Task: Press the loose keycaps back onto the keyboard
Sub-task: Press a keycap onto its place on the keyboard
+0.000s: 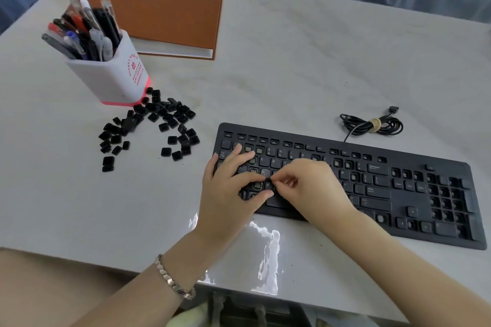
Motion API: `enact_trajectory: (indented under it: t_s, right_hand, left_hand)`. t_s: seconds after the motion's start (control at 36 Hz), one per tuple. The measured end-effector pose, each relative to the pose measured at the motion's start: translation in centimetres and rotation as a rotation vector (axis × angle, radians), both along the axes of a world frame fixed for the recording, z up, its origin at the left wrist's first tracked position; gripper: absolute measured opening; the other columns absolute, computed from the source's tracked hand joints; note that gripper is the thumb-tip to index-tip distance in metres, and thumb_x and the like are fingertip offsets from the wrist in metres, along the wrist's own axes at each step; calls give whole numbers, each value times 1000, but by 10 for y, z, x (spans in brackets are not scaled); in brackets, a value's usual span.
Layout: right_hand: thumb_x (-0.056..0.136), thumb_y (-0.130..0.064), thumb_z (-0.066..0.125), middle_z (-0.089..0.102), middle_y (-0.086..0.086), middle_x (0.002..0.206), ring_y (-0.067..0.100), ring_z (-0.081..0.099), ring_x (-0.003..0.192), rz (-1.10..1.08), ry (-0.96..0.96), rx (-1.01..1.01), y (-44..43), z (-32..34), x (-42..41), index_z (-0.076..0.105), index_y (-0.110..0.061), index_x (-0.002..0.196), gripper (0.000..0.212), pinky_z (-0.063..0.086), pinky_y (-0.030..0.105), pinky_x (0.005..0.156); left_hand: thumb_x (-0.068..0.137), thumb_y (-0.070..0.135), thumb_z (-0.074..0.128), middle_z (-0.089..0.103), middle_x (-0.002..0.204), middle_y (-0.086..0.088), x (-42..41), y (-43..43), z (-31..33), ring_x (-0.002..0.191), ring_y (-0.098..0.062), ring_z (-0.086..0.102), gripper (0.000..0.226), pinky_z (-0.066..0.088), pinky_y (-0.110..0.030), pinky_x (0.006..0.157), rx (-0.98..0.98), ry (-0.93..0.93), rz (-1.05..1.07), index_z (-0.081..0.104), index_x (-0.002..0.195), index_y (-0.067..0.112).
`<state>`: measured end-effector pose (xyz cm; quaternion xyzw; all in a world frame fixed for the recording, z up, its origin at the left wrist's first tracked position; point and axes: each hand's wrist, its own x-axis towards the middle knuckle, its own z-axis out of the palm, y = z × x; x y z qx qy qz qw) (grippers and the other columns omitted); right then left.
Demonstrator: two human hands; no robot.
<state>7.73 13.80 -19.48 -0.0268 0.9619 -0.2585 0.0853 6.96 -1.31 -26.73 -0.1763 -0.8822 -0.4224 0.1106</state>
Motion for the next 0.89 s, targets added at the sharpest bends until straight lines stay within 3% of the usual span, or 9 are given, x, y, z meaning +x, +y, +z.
enact_trajectory:
  t_s: [0.19,0.31,0.42,0.5,0.56,0.67,0.75,0.83,0.89]
  right_hand:
    - [82,-14,66,68,-5,79,9,58,76,-118,-44,-79,7,3,-5,74,-17,87,11,44,18,77]
    - [82,-17,65,60,-13,63,7,59,70,-150,-176,-95,5,5,-15,67,-26,71,14,45,16,65]
    - [79,-10,65,63,-1,54,1,56,44,-278,-339,-219,7,6,-21,63,-23,62,22,50,16,59]
    - [79,-4,64,64,5,55,9,57,43,-358,-394,-307,7,8,-22,65,-16,63,20,49,12,49]
    - [79,-4,64,65,6,56,9,58,45,-380,-381,-322,5,7,-19,64,-18,62,22,51,14,52]
    - [81,-9,65,63,-6,62,12,64,66,-319,-207,-213,2,-1,-6,63,-22,65,21,51,22,72]
    - [82,-9,65,58,-13,61,9,61,65,-288,-97,-212,1,-6,4,69,-18,77,11,46,15,68]
    - [81,-9,67,58,-15,57,5,59,59,-307,-88,-248,3,-7,5,64,-26,68,22,43,8,61]
    - [81,-9,66,60,-10,52,2,59,52,-349,-175,-293,4,-5,1,60,-28,63,27,46,11,60]
  left_hand:
    - [70,48,63,64,117,6,-1,1,-1,127,-10,44,28,15,-31,114,-3,18,-4,73,72,22]
    - [70,48,62,63,118,6,-1,2,-1,126,-9,44,29,17,-35,112,-3,3,-3,76,76,23]
    - [70,48,61,64,119,5,-1,2,1,126,-9,43,29,16,-35,111,-14,-4,-5,76,76,25]
    - [71,47,59,64,118,4,-2,3,2,125,-9,43,28,15,-33,111,-19,2,-4,76,74,25]
    - [71,47,59,64,118,3,-2,3,2,125,-11,43,28,16,-36,110,-31,14,-8,76,74,24]
    - [72,46,59,63,121,4,-2,3,2,127,-11,41,27,16,-38,110,-43,10,-30,74,73,25]
    - [73,48,58,59,123,11,-2,2,1,129,-8,39,27,11,-35,111,-29,-19,-36,74,75,26]
    - [75,48,58,56,120,18,-1,2,1,129,-6,40,26,9,-35,113,-25,-15,-44,73,76,26]
    - [75,47,59,60,118,16,-1,2,1,127,-7,42,26,10,-37,113,-26,7,-47,73,75,24]
